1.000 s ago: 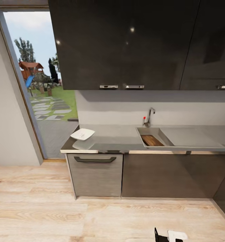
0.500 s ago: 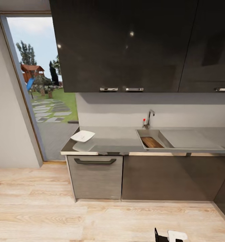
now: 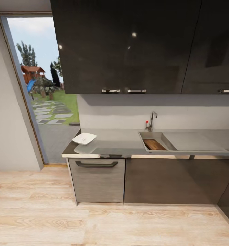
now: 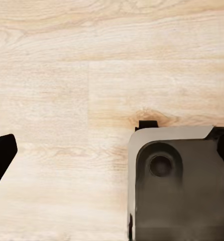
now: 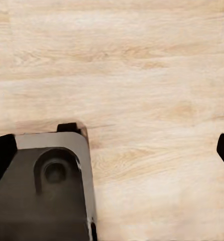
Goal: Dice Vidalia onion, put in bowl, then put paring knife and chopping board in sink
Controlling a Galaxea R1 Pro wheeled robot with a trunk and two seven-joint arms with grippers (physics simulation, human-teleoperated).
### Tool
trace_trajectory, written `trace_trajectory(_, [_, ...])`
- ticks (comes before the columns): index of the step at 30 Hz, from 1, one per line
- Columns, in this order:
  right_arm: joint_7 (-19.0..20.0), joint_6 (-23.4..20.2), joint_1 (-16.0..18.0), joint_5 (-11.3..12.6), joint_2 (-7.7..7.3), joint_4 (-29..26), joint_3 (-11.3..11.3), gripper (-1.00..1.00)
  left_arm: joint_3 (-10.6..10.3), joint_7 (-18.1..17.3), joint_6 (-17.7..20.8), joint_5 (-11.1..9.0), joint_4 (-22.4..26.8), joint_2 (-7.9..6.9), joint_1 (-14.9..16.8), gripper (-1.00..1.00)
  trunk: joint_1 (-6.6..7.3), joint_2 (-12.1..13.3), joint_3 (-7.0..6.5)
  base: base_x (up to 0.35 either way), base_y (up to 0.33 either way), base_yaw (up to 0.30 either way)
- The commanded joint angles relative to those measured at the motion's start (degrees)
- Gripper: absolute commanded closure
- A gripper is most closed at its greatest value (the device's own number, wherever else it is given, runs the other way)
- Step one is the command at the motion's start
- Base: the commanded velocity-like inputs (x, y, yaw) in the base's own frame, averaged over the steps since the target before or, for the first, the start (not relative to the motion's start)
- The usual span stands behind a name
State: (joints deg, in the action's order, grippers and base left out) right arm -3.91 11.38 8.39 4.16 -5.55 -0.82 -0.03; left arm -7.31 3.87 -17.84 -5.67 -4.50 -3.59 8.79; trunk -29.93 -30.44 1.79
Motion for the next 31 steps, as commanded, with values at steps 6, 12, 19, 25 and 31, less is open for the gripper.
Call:
trace_trajectory(6, [0.53, -8.68, -0.69, 0.73, -0.83, -0.18, -0.35, -1.0, -0.45, -1.6, 4.78, -0.91, -0.2, 0.39, -3.1, -1.0, -0.03, -0.1, 0.1, 0.0, 0.0, 0.0])
trace_trajectory(12, [0.38, -8.95, -0.75, 0.84, -0.79, -0.38, -0.41, -1.0, -0.42, -1.46, 9.69, -1.34, -0.11, 1.54, -3.33, -1.0, -0.03, -0.1, 0.1, 0.0, 0.0, 0.0])
trace_trajectory(19, [0.49, -7.39, -0.76, 0.96, -0.51, -0.65, -0.52, -1.0, -0.51, -1.61, 10.1, -1.26, 0.01, 1.12, -3.34, -1.0, -0.03, -0.1, 0.1, 0.0, 0.0, 0.0])
trace_trajectory(25, [0.57, 0.2, -0.81, 1.09, 2.67, -1.46, -0.45, -1.0, -0.42, -1.82, 9.57, -1.04, 0.31, 0.88, -3.34, -1.0, -0.03, -0.1, 0.1, 0.0, 0.0, 0.0])
trace_trajectory(31, [0.57, 1.28, -0.81, 1.03, 3.89, -1.56, -0.46, -1.0, -0.53, -1.84, 9.5, -1.01, 0.88, 0.87, -3.34, -1.0, -0.03, -0.1, 0.1, 0.0, 0.0, 0.0])
